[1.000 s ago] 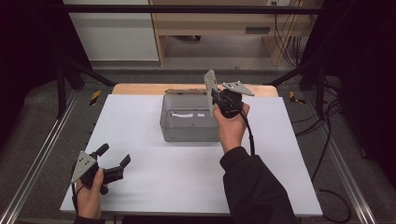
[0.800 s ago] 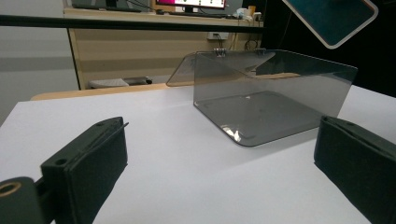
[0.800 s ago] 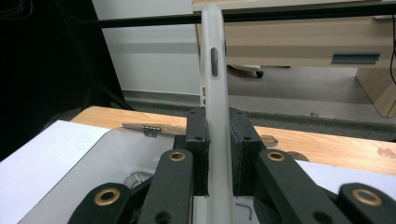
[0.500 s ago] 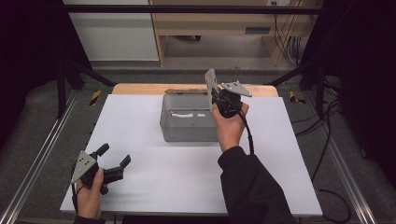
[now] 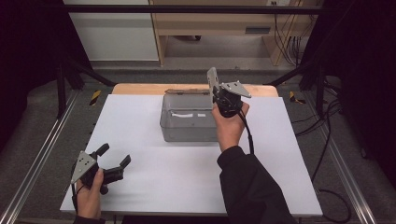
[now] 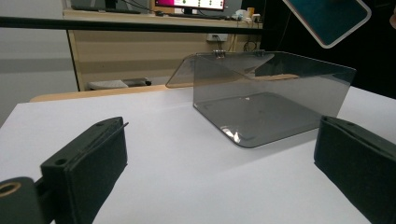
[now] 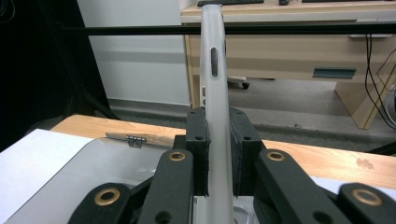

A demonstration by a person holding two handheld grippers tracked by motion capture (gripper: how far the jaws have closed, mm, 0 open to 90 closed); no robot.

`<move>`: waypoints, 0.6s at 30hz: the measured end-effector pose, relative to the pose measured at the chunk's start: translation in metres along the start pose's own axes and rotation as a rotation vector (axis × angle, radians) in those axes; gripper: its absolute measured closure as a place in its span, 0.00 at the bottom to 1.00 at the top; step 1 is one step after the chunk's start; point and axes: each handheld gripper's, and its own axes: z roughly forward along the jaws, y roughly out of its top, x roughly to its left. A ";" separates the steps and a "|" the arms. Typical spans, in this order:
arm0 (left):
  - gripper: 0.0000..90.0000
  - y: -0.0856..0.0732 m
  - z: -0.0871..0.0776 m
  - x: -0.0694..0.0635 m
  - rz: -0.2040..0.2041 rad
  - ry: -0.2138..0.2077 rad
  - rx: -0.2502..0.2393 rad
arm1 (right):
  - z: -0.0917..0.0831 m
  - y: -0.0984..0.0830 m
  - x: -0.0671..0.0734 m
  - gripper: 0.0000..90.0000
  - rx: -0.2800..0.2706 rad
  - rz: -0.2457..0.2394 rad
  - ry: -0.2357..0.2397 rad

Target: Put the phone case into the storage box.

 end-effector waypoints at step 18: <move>0.03 0.000 0.000 0.000 0.013 -0.006 -0.007 | 0.002 -0.001 -0.004 0.90 0.006 -0.011 -0.024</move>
